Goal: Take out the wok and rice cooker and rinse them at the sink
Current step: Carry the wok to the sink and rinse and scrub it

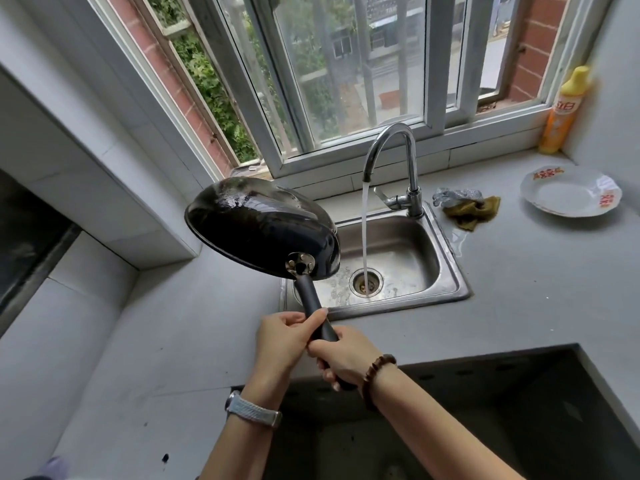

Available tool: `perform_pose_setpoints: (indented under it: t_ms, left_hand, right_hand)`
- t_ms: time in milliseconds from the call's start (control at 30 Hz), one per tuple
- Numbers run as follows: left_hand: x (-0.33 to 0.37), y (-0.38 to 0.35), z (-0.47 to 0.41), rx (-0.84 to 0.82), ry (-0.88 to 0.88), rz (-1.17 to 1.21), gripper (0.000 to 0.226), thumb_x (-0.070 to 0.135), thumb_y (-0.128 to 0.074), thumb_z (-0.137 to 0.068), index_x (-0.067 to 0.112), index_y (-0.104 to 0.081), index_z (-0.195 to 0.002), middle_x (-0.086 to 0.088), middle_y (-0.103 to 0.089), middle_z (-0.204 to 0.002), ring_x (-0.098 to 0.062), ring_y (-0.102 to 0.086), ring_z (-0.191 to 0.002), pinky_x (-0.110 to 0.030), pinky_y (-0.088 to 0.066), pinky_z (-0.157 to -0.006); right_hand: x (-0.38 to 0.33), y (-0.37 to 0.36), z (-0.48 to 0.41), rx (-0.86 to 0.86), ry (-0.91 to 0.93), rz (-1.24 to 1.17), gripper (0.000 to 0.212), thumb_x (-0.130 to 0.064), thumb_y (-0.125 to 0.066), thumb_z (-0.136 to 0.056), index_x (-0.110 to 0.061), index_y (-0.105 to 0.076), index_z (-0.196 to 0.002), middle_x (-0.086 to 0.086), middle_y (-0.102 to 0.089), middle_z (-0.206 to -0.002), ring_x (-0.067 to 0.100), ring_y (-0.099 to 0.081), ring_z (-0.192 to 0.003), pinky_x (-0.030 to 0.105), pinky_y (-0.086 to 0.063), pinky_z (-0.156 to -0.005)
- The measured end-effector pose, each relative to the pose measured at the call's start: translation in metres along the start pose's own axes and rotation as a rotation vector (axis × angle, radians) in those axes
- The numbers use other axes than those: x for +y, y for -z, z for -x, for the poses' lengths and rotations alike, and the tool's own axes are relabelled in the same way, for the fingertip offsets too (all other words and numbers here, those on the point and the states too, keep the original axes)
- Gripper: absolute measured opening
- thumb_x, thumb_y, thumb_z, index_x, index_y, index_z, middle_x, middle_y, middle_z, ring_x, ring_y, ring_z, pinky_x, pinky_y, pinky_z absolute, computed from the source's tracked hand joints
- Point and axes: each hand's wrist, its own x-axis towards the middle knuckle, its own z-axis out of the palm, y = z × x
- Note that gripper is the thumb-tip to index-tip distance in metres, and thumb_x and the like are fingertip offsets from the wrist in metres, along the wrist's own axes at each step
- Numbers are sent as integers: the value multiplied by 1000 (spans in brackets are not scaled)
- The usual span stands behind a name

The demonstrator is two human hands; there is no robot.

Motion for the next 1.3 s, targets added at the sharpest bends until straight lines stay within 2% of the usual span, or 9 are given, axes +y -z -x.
perform_pose_setpoints:
  t_ms: [200, 333, 500, 633, 800, 933, 1133, 1233, 1300]
  left_hand:
    - [15, 16, 2, 43, -21, -5, 31, 36, -81, -72, 7, -75, -83, -5, -75, -72, -16, -72, -73, -30, -58, -68]
    - [27, 23, 7, 67, -51, 12, 27, 32, -80, -75, 7, -74, -82, -4, -74, -69, -12, -71, -67, -23, -53, -60]
    - [38, 31, 13, 80, -93, 19, 29, 34, -79, -75, 7, -74, -84, -4, -74, -70, -13, -72, -69, -25, -53, -64]
    - [49, 36, 18, 94, -125, 21, 22, 30, -79, -77, 9, -74, -76, -3, -73, -65, -11, -71, -64, -25, -53, -63]
    - [56, 39, 24, 111, -141, 29, 18, 30, -79, -76, 14, -70, -73, 1, -73, -63, -7, -70, -61, -20, -50, -59]
    - [59, 40, 27, 116, -154, 25, 21, 30, -79, -76, 10, -72, -75, 0, -73, -64, -9, -70, -62, -23, -52, -61]
    - [58, 38, 28, 116, -171, 15, 19, 30, -79, -77, 14, -70, -73, 3, -72, -61, -5, -69, -60, -18, -49, -58]
    - [53, 34, 26, 114, -149, 10, 21, 31, -80, -75, 12, -72, -75, 0, -73, -65, -11, -71, -64, -22, -52, -60]
    - [49, 30, 24, 108, -123, 0, 25, 32, -80, -75, 9, -74, -76, -3, -73, -66, -16, -72, -67, -29, -56, -65]
  right_hand:
    - [-19, -8, 8, -29, 26, -10, 12, -10, -52, -87, -11, -50, -75, 1, -47, -58, 7, -41, -38, 18, -36, -37]
    - [-28, -13, 10, -34, 41, -3, 9, -9, -52, -87, -11, -51, -78, 1, -48, -60, 8, -42, -40, 18, -37, -38]
    - [-37, -16, 16, -53, 64, -2, 4, -11, -53, -88, -10, -52, -84, 1, -49, -62, 8, -44, -42, 18, -39, -39]
    - [-44, -18, 20, -59, 98, 14, 6, -10, -53, -86, -9, -52, -80, 1, -49, -61, 7, -45, -39, 19, -39, -39]
    - [-48, -19, 24, -55, 120, 5, 6, -9, -52, -84, -8, -52, -78, 1, -48, -59, 6, -44, -36, 19, -38, -39]
    - [-50, -19, 27, -69, 122, -8, 4, -8, -52, -85, -8, -51, -80, 2, -48, -60, 6, -43, -37, 19, -38, -39]
    - [-49, -17, 30, -84, 132, 0, 5, -9, -52, -86, -9, -52, -81, 2, -48, -62, 6, -44, -39, 19, -38, -39]
    - [-46, -13, 29, -85, 115, 7, 4, -9, -52, -87, -9, -52, -83, 2, -48, -62, 6, -44, -39, 20, -38, -40]
    - [-42, -11, 29, -80, 91, 10, 5, -9, -51, -86, -9, -51, -82, 2, -47, -61, 6, -43, -38, 19, -38, -40]
